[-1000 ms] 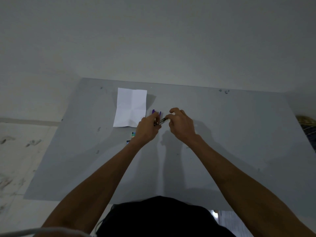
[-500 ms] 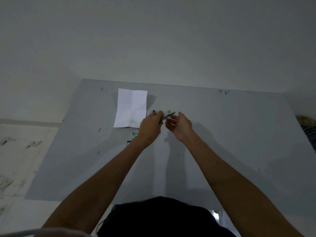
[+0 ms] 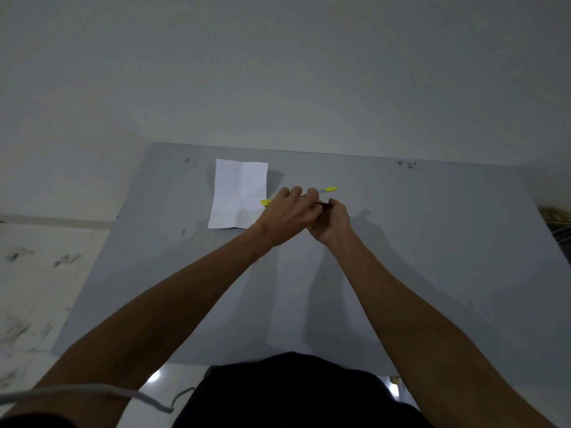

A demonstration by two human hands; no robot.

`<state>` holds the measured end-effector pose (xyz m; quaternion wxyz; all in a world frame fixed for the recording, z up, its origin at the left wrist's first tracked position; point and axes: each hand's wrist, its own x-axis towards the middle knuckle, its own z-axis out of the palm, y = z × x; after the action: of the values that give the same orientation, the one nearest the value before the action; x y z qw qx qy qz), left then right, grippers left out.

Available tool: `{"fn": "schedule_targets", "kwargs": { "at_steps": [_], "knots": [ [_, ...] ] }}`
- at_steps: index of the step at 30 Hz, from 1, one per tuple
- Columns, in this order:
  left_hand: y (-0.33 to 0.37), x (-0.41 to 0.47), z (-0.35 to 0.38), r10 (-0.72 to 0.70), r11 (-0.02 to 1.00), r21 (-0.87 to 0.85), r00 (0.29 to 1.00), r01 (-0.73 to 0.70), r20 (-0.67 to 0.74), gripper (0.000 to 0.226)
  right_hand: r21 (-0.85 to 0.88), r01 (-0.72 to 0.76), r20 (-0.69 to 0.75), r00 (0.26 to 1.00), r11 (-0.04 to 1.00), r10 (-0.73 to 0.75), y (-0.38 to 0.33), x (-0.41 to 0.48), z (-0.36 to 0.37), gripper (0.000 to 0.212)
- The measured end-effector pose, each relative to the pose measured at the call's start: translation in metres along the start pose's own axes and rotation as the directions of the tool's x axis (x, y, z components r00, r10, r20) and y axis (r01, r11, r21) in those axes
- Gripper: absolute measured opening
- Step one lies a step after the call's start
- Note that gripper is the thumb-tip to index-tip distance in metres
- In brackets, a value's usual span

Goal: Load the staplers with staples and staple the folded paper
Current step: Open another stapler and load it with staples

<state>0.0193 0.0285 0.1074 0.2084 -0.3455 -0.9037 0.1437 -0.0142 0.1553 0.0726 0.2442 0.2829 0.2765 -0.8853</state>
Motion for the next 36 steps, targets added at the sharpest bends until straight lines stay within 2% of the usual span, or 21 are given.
{"fn": "schedule_targets", "kwargs": {
  "at_steps": [4,7,10,13,15,17,19,21,22,24,26,30,32,34,36],
  "knots": [
    [0.004,0.004,-0.008,0.023,1.0,0.02,1.0,-0.023,-0.009,0.03,0.027,0.007,0.007,1.0,1.0,-0.007,-0.003,-0.001,0.0,0.055],
    [0.005,0.011,-0.018,0.096,0.994,0.043,0.995,-0.097,0.023,0.018,0.062,0.023,0.013,1.0,0.998,-0.024,-0.001,-0.002,-0.001,0.054],
    [0.005,0.021,-0.029,0.159,0.984,0.058,0.98,-0.167,0.12,0.011,0.141,0.057,0.034,0.997,0.988,-0.062,0.004,-0.004,-0.004,0.048],
    [0.005,0.029,-0.032,0.186,0.979,0.053,0.964,-0.199,0.188,0.017,0.172,0.101,0.008,0.995,0.98,-0.104,0.007,-0.001,-0.007,0.046],
    [0.004,0.033,-0.032,0.157,0.985,0.036,0.966,-0.167,0.204,0.018,0.247,0.082,0.02,0.996,0.966,-0.09,0.008,0.002,-0.008,0.052],
    [0.0,0.035,-0.033,0.101,0.995,-0.016,0.975,-0.1,0.197,0.011,0.256,0.078,-0.031,0.997,0.964,-0.072,0.006,0.006,-0.01,0.056],
    [-0.003,0.035,-0.028,-0.019,0.987,-0.149,0.958,0.064,0.287,0.017,0.259,0.085,-0.027,0.996,0.962,-0.08,0.001,0.001,-0.007,0.063],
    [-0.009,0.035,-0.025,-0.149,0.911,-0.324,0.937,0.254,0.316,0.022,0.279,0.116,-0.018,0.993,0.953,-0.116,-0.001,-0.004,-0.004,0.067],
    [-0.01,0.035,-0.023,-0.225,0.852,-0.395,0.922,0.343,0.315,0.023,0.252,0.136,-0.021,0.991,0.958,-0.135,-0.002,-0.004,-0.004,0.062],
    [-0.013,0.034,-0.018,-0.371,0.686,-0.521,0.86,0.508,0.35,0.023,0.167,0.151,-0.029,0.989,0.974,-0.148,-0.003,-0.005,-0.004,0.046],
    [-0.019,0.032,-0.014,-0.457,0.506,-0.61,0.789,0.61,0.41,0.021,0.084,0.162,-0.023,0.987,0.983,-0.161,-0.004,-0.004,-0.005,0.036],
    [-0.031,0.028,-0.011,-0.484,0.277,-0.666,0.699,0.692,0.526,0.016,-0.119,0.223,-0.005,0.974,0.968,-0.225,-0.01,-0.011,-0.004,0.027],
    [-0.033,0.025,-0.013,-0.483,0.178,-0.677,0.663,0.715,0.573,0.016,-0.291,0.272,0.003,0.959,0.917,-0.284,-0.013,-0.01,-0.007,0.026],
    [-0.034,0.025,-0.014,-0.486,0.123,-0.685,0.646,0.718,0.589,0.016,-0.439,0.318,0.029,0.94,0.84,-0.341,-0.013,-0.009,-0.01,0.033],
    [-0.033,0.025,-0.016,-0.489,0.115,-0.688,0.643,0.717,0.589,0.016,-0.523,0.341,0.046,0.926,0.781,-0.374,-0.012,-0.009,-0.011,0.04]
  ]
}}
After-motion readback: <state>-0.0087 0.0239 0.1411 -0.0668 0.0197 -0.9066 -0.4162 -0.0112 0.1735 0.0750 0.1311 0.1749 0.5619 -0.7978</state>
